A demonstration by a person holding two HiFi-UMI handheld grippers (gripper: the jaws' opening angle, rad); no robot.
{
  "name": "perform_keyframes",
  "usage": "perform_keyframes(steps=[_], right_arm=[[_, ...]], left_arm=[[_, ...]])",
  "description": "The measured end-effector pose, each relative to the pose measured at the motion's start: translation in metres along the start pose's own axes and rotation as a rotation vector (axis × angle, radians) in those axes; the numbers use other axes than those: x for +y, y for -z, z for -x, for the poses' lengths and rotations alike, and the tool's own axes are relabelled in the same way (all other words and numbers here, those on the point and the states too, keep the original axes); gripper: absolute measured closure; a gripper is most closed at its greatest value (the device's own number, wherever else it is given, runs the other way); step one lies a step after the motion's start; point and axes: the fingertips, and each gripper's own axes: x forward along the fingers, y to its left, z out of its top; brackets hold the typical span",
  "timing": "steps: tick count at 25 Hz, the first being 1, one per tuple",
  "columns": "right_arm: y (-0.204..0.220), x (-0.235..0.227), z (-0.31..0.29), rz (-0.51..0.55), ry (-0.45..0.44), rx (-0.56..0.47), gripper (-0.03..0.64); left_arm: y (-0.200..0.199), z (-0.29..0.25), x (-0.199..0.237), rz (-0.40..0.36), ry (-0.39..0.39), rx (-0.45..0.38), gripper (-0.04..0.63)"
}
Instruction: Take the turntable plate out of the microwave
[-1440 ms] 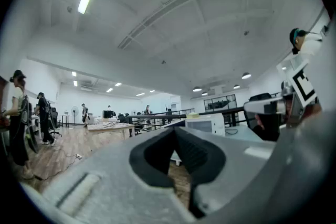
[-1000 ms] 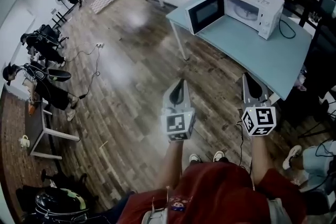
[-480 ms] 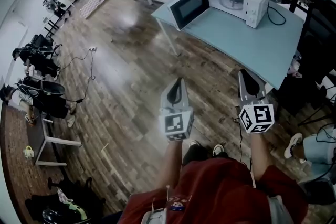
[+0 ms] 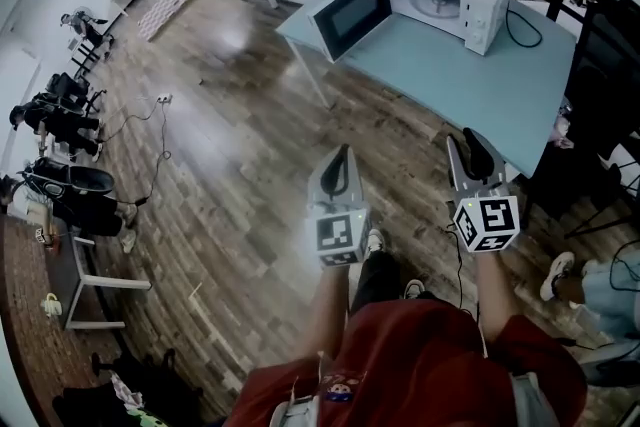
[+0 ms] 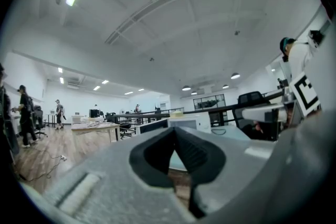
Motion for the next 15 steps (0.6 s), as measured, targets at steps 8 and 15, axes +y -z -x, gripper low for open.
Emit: perform_keyframes(steps=[8, 15], right_arm=[[0.012, -0.006, -0.074, 0.024, 0.051, 0.031, 0.508], [0.026, 0.0, -0.151, 0.016, 0.095, 0.068, 0.497]], left_arm=[[0.029, -0.071, 0.039, 0.015, 0.054, 0.05, 0.595], [0.045, -0.133, 0.09, 0.033, 0.098, 0.086, 0.595]])
